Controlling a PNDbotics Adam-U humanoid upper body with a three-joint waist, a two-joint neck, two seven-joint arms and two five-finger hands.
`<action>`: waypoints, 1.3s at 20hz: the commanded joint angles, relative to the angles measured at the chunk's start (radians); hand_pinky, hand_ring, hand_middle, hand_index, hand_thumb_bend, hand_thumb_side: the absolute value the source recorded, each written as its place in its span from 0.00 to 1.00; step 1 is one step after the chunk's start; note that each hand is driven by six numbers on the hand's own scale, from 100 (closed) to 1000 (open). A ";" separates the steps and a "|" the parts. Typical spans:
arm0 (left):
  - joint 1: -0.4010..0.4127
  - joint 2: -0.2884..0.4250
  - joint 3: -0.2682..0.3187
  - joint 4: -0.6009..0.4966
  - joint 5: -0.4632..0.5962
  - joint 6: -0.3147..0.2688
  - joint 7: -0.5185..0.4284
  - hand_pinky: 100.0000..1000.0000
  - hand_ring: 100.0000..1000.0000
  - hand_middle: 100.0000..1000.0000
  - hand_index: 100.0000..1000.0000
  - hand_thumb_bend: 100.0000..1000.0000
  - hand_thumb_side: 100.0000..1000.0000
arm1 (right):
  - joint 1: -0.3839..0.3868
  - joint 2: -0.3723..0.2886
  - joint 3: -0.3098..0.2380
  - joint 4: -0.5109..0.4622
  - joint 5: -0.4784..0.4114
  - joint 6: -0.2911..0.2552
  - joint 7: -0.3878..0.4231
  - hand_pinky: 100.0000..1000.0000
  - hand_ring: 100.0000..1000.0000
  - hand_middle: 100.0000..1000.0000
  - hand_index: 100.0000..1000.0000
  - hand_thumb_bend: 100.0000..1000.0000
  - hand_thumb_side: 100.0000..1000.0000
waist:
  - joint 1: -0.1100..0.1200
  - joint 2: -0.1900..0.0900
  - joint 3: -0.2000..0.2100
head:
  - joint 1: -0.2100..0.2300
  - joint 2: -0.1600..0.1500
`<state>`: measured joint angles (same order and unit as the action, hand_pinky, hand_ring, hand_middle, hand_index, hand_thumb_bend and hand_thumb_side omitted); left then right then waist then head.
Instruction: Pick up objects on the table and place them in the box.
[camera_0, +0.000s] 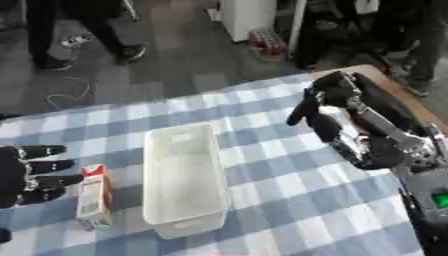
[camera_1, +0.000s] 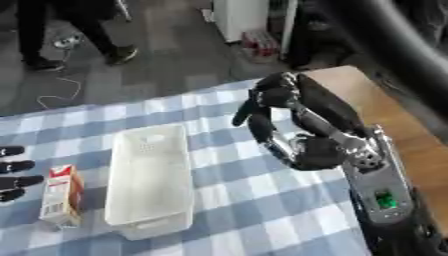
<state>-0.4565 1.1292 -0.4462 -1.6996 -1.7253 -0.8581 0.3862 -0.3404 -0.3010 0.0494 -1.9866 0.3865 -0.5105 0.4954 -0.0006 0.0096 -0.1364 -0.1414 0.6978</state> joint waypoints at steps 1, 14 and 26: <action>-0.025 0.011 -0.006 0.020 -0.035 -0.049 0.077 0.83 0.87 0.91 0.83 0.33 0.71 | -0.022 -0.004 0.000 -0.013 -0.008 -0.001 0.003 0.25 0.23 0.27 0.56 0.00 1.00 | 0.006 -0.008 -0.005 | 0.021 -0.014; -0.083 -0.041 -0.011 0.107 -0.168 -0.049 0.237 0.83 0.88 0.91 0.83 0.33 0.71 | -0.051 0.022 0.007 -0.013 -0.023 -0.008 0.013 0.25 0.22 0.26 0.56 0.00 1.00 | 0.012 0.001 -0.033 | 0.042 -0.034; -0.125 -0.077 -0.023 0.158 -0.215 -0.049 0.329 0.82 0.87 0.91 0.84 0.32 0.72 | -0.057 0.030 0.009 -0.013 -0.029 -0.010 0.018 0.25 0.22 0.26 0.56 0.00 1.00 | 0.009 0.008 -0.040 | 0.042 -0.035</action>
<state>-0.5634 1.0351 -0.4766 -1.5428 -1.9309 -0.7234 0.5209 -0.3795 -0.2720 0.0610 -1.9866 0.3644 -0.5198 0.5120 0.0088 0.0261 -0.1762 -0.1042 0.6795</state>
